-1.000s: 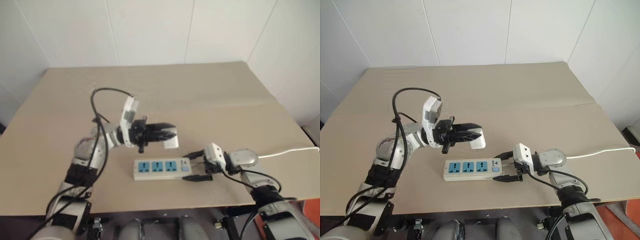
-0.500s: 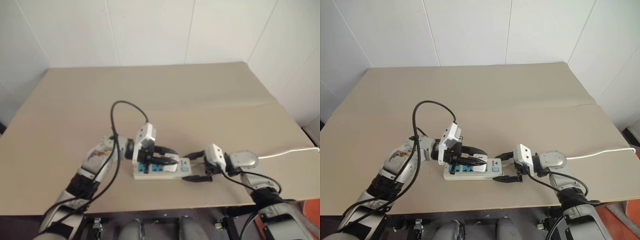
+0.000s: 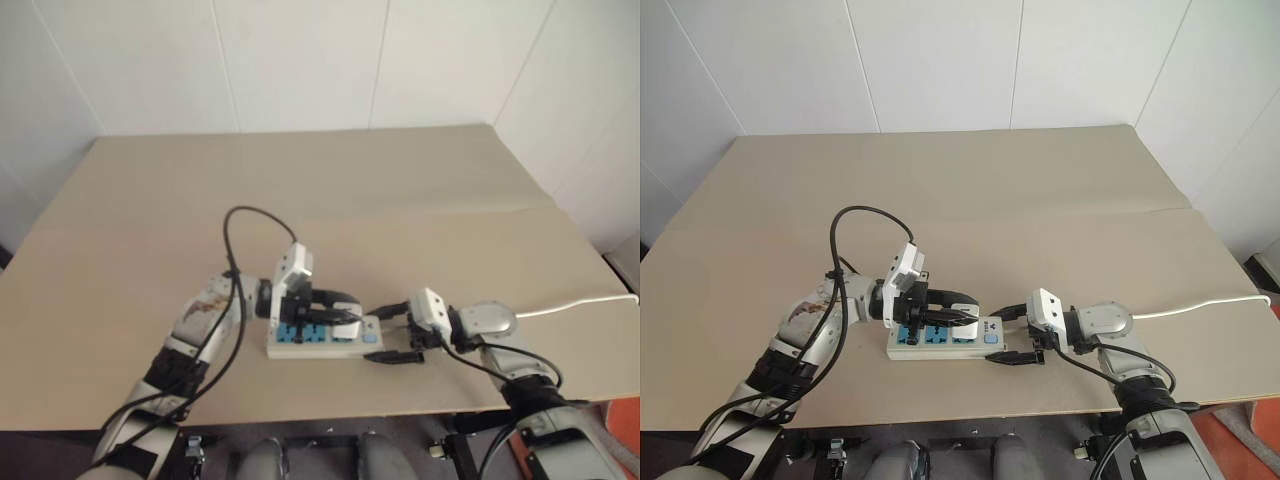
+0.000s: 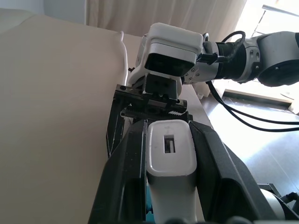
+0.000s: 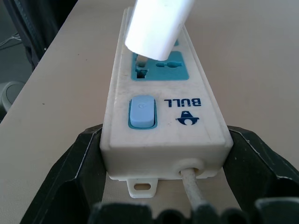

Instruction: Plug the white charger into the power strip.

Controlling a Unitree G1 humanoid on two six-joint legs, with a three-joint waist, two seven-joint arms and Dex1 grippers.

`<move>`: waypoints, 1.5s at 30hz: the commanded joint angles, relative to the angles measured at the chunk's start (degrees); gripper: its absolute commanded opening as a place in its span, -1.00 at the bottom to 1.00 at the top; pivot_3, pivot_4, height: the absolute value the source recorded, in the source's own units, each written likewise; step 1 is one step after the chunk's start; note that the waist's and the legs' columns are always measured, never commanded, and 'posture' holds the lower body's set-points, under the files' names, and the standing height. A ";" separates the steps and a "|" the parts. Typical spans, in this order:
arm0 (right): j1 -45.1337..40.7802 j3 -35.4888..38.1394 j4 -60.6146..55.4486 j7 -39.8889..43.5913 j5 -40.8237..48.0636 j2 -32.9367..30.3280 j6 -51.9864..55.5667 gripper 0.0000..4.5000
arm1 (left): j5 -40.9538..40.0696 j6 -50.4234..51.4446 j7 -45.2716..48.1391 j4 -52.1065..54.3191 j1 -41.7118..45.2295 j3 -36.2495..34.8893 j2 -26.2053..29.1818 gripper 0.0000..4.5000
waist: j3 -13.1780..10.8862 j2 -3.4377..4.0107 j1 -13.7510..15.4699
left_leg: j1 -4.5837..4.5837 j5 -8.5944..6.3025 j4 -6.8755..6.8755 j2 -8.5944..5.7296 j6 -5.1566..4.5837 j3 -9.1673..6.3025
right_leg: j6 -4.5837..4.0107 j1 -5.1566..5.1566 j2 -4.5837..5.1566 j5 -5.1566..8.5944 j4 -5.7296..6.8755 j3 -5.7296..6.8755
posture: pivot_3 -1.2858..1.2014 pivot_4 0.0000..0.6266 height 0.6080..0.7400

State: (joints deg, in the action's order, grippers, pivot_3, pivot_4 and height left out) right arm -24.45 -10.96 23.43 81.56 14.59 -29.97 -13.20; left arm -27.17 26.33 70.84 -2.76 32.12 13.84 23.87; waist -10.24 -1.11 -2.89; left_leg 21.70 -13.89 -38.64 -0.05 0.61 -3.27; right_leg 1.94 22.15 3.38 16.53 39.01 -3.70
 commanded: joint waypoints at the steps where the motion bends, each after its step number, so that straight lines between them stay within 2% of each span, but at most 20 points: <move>1: 0.98 -1.80 0.64 0.00 -2.29 0.19 0.11 0.52 | -0.20 -0.79 1.15 -1.00 1.92 -1.10 0.00 -0.53 | 0.00 0.00 0.01 | 0.00 0.00 0.00 0.00 0.00 0.00 | 0.00 0.00 0.00 0.00 0.00 0.00 | 0.03 -0.52 1.00; 31: 1.53 -1.81 0.68 -1.08 -2.58 0.55 -0.46 0.52 | 1.81 0.80 2.47 -3.94 0.31 1.06 -0.76 -0.53 | 0.12 -0.18 0.04 | -0.06 0.00 0.11 0.00 0.01 0.02 | 0.01 -0.03 0.00 0.00 -0.06 0.00 | 0.03 -0.52 1.00; 37: 1.53 -1.72 0.72 -0.96 -2.60 0.54 -0.57 0.52 | 4.71 -3.81 3.53 -3.96 -1.10 2.97 0.11 -0.53 | 0.21 -0.27 0.09 | -0.31 0.00 0.42 0.00 0.01 0.05 | 0.00 -0.15 0.01 0.00 -0.15 -0.07 | 0.03 -0.52 1.00; 45: 1.33 -1.75 1.04 -0.87 -2.58 0.63 -0.84 0.52 | 4.34 -5.21 3.52 -3.46 -2.16 2.45 -0.35 -0.53 | 0.34 -0.41 0.10 | -0.42 0.00 0.56 0.01 0.01 0.05 | 0.00 -0.21 0.02 0.00 -0.24 -0.10 | 0.03 -0.52 1.00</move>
State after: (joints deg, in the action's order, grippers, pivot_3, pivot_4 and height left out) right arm -24.01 -11.10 23.62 80.91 14.23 -29.68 -13.93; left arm -24.89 21.06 74.51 -6.09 31.41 14.71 23.02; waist -9.90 -1.53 -2.79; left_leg 21.28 -13.89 -38.07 -0.05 0.62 -3.22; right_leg 1.94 21.94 3.40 16.52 38.76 -3.80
